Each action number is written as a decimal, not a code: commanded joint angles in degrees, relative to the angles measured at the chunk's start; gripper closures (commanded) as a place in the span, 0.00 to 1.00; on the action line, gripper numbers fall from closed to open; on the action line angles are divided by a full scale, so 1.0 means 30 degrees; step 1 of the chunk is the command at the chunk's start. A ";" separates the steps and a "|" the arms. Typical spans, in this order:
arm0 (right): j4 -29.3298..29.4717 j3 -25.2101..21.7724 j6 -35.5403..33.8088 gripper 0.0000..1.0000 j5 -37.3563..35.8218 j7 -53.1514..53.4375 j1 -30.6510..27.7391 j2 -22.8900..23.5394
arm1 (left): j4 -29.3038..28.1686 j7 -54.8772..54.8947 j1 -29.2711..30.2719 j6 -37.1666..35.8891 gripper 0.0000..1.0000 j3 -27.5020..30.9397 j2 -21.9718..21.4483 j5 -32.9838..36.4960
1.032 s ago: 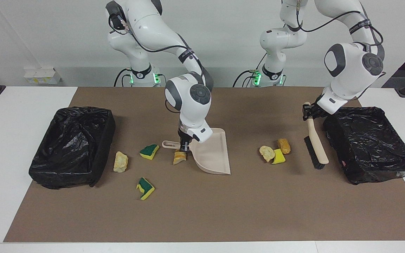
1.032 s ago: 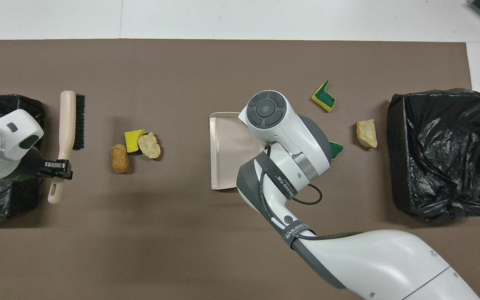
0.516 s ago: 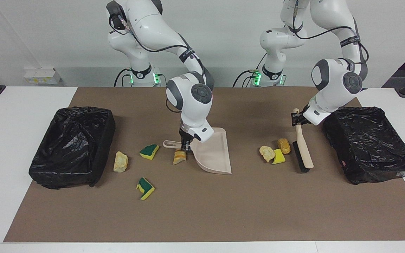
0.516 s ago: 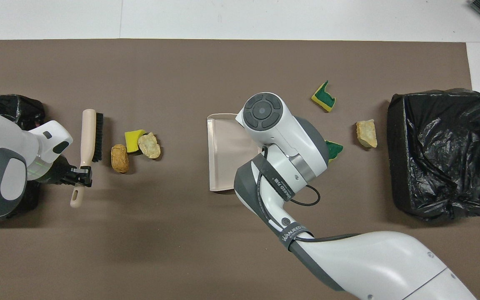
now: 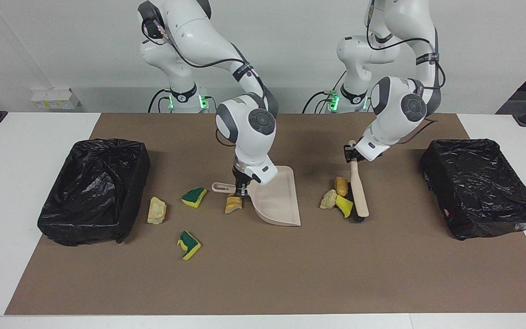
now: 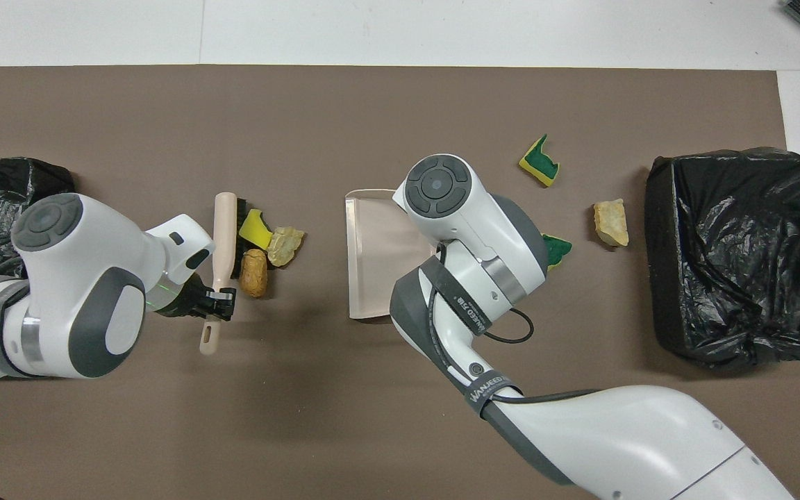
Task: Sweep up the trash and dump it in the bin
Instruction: 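Sweep the sponge and bread pieces into the dustpan with the left gripper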
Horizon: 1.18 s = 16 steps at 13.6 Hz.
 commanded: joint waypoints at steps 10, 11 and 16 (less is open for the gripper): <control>-0.0826 0.0152 0.0153 1.00 -0.0057 0.0262 -0.0083 -0.0536 | 0.0847 -0.4744 -0.5154 0.3026 1.00 0.0203 0.0608 -0.4567; -0.0826 0.0152 0.0124 1.00 -0.0057 0.0262 -0.0112 -0.0536 | 0.1344 -0.4803 -0.5125 0.2997 1.00 0.0232 0.0697 -0.5299; -0.0855 0.0152 0.0124 1.00 -0.0057 0.0233 -0.0112 -0.0566 | 0.2024 -0.7107 -0.3753 -0.0946 1.00 0.0437 -0.0705 -0.5424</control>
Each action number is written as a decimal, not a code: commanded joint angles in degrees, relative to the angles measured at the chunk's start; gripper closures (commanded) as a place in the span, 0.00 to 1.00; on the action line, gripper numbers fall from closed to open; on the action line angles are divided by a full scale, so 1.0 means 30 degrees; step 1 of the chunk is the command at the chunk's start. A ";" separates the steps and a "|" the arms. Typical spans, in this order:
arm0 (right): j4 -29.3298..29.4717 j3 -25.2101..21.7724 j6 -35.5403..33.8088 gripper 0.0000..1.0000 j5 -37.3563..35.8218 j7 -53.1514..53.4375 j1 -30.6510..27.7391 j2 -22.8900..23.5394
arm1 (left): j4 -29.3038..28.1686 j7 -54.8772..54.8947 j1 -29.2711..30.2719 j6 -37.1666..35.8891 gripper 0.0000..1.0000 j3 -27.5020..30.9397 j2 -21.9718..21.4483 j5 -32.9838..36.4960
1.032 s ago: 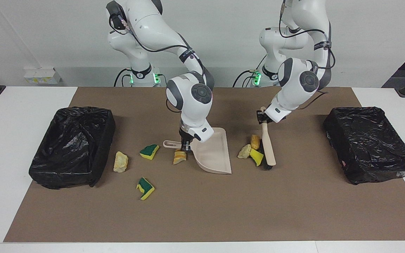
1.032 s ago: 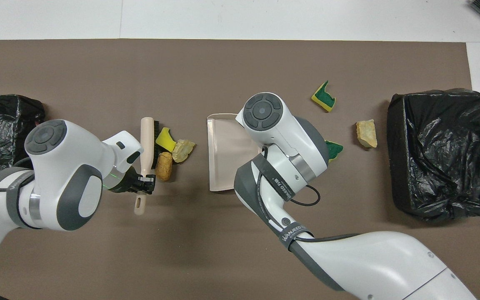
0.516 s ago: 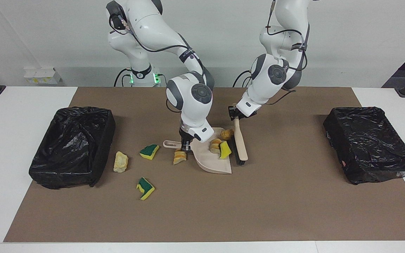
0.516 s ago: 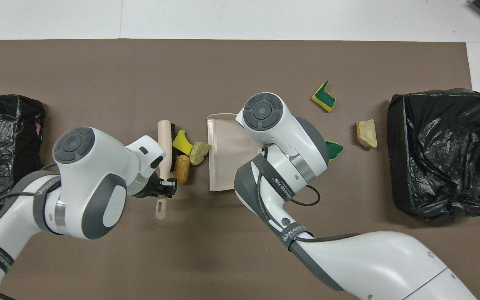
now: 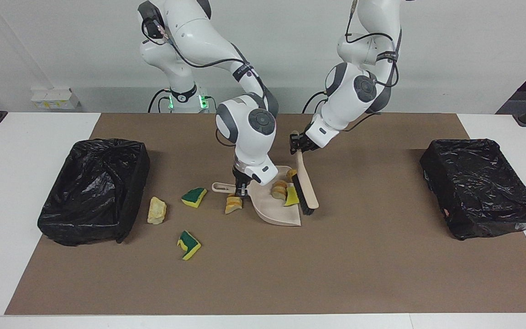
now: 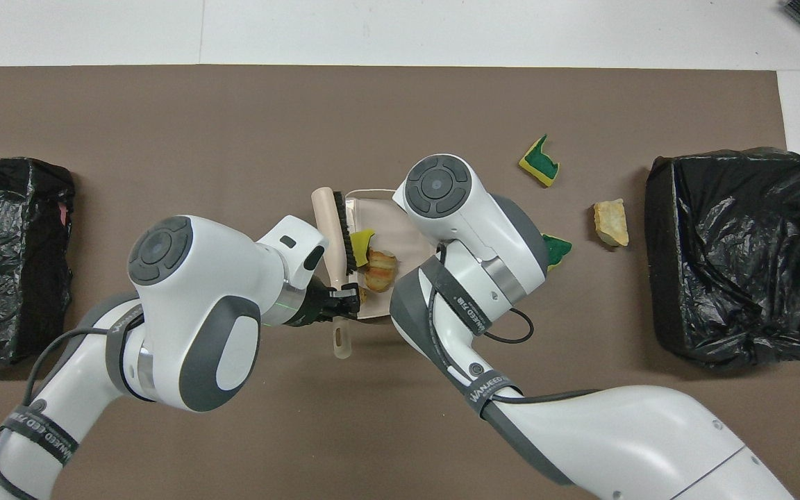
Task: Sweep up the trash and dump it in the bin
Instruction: 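Sweep the sponge and bread pieces into the dustpan with the left gripper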
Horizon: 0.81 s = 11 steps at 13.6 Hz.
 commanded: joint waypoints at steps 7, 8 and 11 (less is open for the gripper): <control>-0.1115 0.0151 0.0124 1.00 -0.0057 0.0145 -0.0112 -0.0652 | -0.4857 -0.2944 0.0381 -0.2440 1.00 -0.0138 -0.3527 -0.0030; -0.1086 0.0151 0.0153 1.00 -0.0057 0.0145 -0.0112 -0.0681 | -0.5034 -0.2945 0.0026 -0.1737 1.00 -0.0138 -0.3380 -0.0059; -0.1115 0.0151 0.0124 1.00 -0.0057 0.0145 -0.0112 -0.0682 | -0.5065 -0.2624 -0.0940 -0.0009 1.00 -0.0138 -0.2855 -0.0059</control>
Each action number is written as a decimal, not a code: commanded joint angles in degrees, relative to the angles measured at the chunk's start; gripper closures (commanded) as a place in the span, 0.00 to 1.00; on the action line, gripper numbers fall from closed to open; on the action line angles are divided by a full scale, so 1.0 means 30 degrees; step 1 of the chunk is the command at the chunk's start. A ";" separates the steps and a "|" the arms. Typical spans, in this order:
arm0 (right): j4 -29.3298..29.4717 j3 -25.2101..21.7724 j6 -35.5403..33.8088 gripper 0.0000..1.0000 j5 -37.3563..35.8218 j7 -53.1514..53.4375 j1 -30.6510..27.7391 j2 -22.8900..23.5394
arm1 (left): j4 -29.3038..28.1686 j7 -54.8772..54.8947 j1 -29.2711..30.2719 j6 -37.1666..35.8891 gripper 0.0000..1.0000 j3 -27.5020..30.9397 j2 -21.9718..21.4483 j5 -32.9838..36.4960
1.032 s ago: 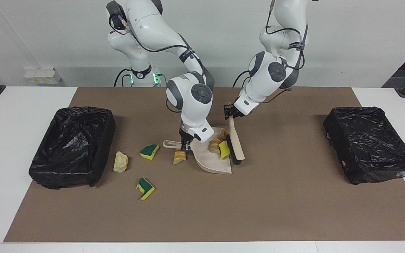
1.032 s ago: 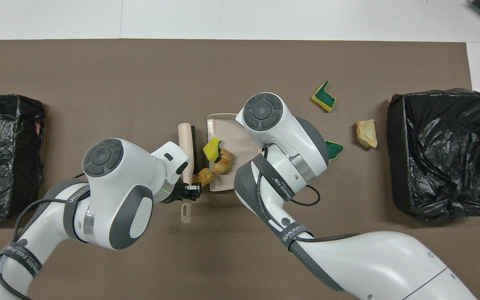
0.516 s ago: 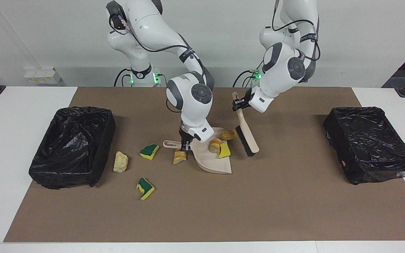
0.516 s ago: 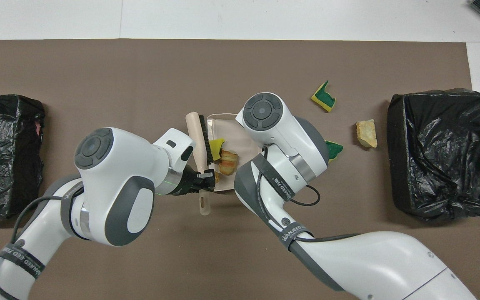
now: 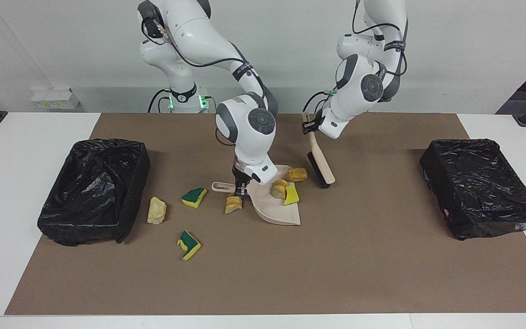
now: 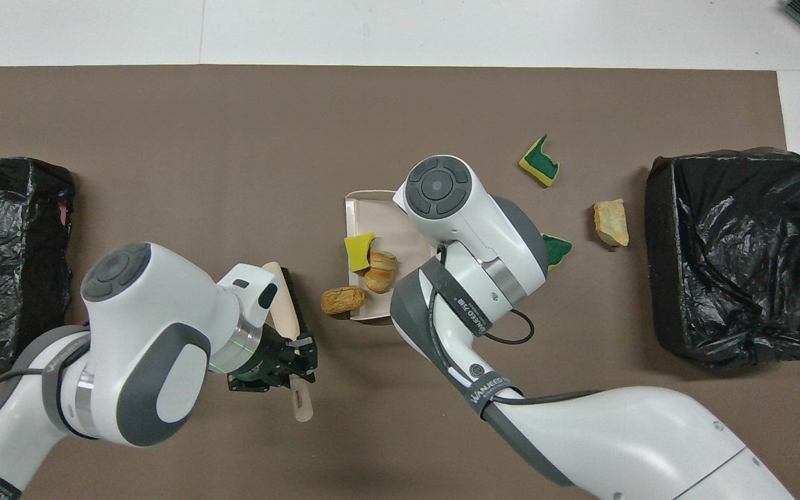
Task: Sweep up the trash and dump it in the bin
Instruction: 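Sweep the sponge and bread pieces into the dustpan with the left gripper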
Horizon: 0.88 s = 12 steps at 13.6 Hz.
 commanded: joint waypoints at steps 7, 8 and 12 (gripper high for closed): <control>-0.0851 0.0148 0.0123 1.00 -0.0058 0.0174 -0.0114 -0.0508 | 0.2294 -0.0236 -0.2167 0.3648 1.00 0.0162 0.2221 -0.0748; -0.0851 0.0148 0.0123 1.00 -0.0058 0.0174 -0.0114 -0.0508 | 0.2473 -0.0208 -0.2254 0.3741 1.00 0.0162 0.2369 -0.0809; -0.0851 0.0148 0.0123 1.00 -0.0058 0.0174 -0.0114 -0.0508 | 0.2796 0.1365 -0.2051 0.2810 1.00 0.0249 0.2080 -0.0402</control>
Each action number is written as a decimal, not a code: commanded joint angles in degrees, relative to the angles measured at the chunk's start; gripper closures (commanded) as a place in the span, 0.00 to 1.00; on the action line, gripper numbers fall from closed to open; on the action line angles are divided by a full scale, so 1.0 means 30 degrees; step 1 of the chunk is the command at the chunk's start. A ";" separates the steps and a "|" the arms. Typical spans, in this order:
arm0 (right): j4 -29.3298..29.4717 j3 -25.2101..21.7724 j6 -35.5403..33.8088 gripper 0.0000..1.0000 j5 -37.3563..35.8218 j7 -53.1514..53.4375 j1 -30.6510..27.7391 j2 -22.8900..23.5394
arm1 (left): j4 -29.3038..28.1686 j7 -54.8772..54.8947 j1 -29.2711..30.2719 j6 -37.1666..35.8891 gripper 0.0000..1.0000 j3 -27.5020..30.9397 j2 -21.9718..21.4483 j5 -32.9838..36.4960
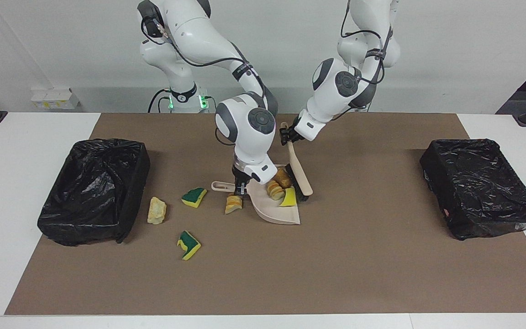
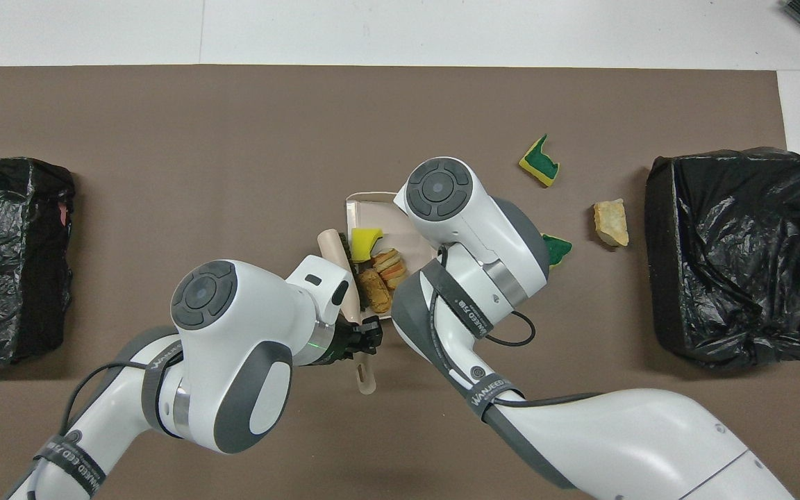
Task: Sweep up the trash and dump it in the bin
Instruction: 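Sweep the sponge and bread pieces into the dustpan with the left gripper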
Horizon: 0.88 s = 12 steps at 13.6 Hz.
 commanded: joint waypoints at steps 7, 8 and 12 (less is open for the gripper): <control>-0.0785 0.0147 0.0065 1.00 0.0118 0.0379 -0.0173 -0.0491 | 0.4154 0.2699 0.1636 -0.7757 1.00 0.0469 -0.1236 0.4993; -0.0785 0.0147 0.0064 1.00 0.0118 0.0408 -0.0260 -0.0578 | 0.4885 0.2670 0.1814 -0.8635 1.00 0.0498 -0.1266 0.5051; -0.1746 0.0147 -0.1136 1.00 0.0147 0.0235 -0.1019 -0.2886 | 0.7583 0.2758 0.2694 -1.0781 1.00 0.0498 -0.1237 0.6688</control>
